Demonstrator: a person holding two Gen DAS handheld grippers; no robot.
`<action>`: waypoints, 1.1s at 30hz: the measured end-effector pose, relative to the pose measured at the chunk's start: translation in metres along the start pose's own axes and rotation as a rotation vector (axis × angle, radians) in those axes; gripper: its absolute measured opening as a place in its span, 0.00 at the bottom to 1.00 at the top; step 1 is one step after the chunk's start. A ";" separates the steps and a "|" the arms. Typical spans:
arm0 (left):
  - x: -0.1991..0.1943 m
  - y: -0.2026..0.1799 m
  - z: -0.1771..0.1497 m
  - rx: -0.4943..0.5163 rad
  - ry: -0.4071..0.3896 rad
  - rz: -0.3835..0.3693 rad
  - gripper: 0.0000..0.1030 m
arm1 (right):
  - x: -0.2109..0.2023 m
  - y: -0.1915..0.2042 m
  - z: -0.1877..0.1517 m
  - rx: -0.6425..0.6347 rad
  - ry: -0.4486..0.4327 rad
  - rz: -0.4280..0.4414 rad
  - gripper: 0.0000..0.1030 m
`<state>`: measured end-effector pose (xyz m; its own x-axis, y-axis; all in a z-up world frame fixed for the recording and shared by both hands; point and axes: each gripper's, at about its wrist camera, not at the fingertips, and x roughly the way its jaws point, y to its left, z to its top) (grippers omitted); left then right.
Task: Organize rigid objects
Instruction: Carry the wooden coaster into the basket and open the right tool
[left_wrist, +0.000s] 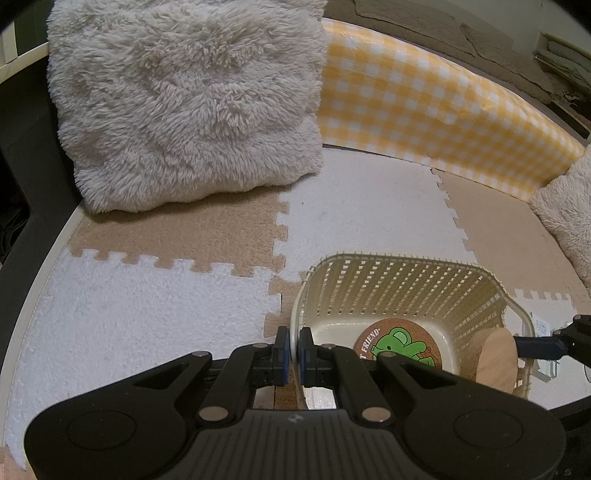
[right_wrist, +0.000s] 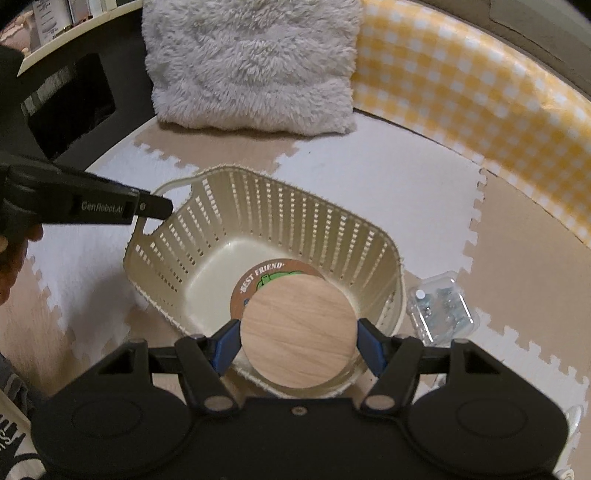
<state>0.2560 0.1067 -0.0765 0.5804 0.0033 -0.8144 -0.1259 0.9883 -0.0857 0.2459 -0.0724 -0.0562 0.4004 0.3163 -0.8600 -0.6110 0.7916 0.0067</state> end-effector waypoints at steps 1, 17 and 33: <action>0.000 0.000 0.000 0.000 0.001 0.000 0.05 | 0.000 0.001 0.000 -0.001 0.001 -0.004 0.66; 0.001 -0.002 -0.002 0.007 0.010 -0.002 0.05 | 0.001 0.001 0.001 0.005 0.010 -0.010 0.67; 0.001 -0.003 -0.002 0.007 0.012 -0.004 0.05 | 0.002 0.000 0.000 0.007 0.001 -0.012 0.67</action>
<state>0.2557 0.1039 -0.0781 0.5715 -0.0022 -0.8206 -0.1178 0.9894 -0.0846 0.2467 -0.0719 -0.0576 0.4065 0.3062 -0.8608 -0.6011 0.7992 0.0004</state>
